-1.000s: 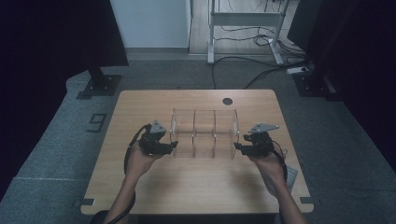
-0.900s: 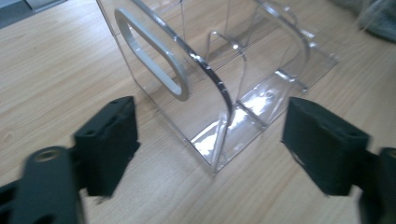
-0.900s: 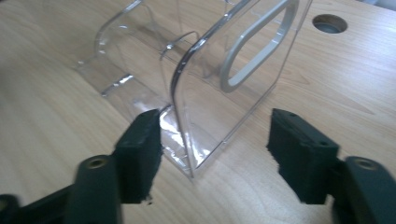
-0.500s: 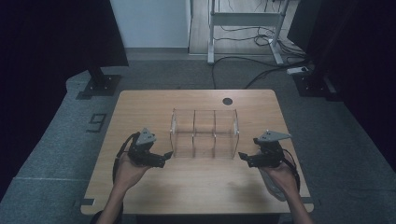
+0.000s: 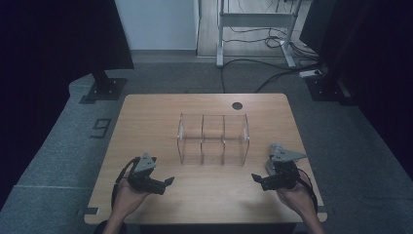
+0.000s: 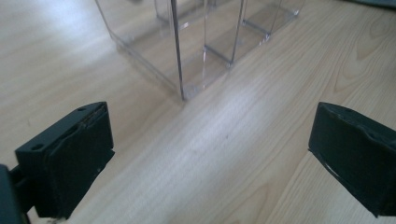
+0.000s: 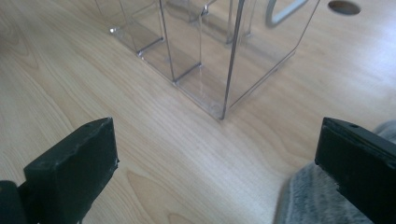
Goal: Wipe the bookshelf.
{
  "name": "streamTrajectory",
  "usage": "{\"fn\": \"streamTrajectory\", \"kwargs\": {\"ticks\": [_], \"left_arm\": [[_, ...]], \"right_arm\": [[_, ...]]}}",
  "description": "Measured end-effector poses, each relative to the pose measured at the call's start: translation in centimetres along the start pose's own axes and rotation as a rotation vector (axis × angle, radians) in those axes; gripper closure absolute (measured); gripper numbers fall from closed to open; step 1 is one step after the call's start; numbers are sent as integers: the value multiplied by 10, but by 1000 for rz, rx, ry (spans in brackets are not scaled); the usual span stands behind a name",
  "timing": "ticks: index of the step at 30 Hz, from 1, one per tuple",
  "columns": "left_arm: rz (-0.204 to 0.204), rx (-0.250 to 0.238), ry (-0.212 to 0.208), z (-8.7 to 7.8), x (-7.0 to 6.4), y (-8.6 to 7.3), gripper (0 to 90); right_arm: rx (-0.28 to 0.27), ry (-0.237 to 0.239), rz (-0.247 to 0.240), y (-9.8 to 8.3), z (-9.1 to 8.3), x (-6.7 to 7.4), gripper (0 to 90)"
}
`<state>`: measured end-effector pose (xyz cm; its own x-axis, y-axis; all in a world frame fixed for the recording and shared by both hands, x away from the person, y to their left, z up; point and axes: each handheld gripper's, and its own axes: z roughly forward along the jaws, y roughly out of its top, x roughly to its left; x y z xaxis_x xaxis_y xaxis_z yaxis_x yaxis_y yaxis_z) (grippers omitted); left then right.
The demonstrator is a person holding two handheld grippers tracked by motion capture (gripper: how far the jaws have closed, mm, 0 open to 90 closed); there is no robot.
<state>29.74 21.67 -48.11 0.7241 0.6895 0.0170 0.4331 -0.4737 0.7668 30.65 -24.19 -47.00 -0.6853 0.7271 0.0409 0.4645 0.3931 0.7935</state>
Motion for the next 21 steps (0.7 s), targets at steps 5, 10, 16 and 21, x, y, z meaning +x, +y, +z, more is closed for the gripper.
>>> {"fn": "streamTrajectory", "kwargs": {"ticks": [5,10,16,21], "left_arm": [[-17,20,11,10,0,-13,0],[-2,96,21,25,0,-25,0],[-19,181,15,42,4,-37,0],[-34,224,9,46,6,-41,0]], "right_arm": [[48,19,-4,-15,16,1,0],[104,33,-30,-25,31,1,0],[185,40,-49,-39,49,0,0],[232,52,-47,-44,56,2,0]]}}
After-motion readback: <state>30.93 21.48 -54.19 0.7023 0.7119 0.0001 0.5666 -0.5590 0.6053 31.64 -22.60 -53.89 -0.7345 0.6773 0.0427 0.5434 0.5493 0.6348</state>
